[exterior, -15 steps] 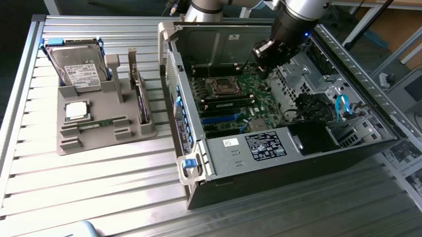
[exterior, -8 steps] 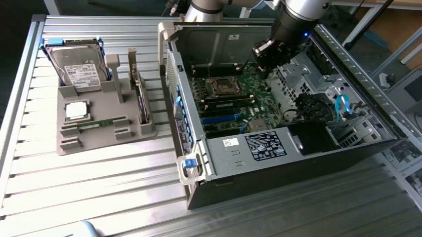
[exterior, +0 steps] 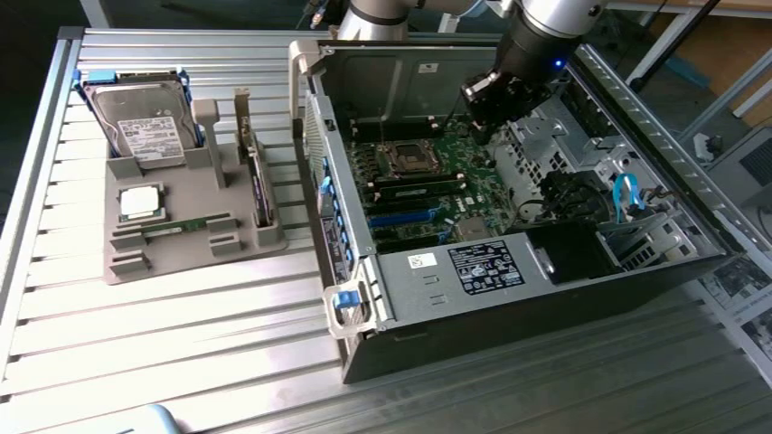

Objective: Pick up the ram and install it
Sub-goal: 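Press down the ram until it locks into place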

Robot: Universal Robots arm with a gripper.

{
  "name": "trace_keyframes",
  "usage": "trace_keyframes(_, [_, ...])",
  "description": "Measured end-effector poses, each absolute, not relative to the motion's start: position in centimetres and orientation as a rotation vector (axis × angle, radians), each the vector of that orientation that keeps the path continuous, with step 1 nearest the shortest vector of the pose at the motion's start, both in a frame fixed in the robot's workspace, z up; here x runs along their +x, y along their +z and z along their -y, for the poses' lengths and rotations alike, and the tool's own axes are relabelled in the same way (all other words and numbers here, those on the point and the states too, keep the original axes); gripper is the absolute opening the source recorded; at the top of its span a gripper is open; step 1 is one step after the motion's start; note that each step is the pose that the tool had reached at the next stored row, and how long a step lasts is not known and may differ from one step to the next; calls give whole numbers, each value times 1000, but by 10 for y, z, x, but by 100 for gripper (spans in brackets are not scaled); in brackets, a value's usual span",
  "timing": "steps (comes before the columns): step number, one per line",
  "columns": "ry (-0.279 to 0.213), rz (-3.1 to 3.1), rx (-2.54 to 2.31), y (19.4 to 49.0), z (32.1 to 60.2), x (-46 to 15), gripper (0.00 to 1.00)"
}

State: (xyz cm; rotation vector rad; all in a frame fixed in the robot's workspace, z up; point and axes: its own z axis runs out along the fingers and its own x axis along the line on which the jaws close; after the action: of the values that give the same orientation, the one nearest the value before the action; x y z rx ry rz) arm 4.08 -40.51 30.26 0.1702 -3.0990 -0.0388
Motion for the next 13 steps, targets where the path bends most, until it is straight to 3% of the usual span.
trace_keyframes(13, [-42,3105,15,303,405,41,11])
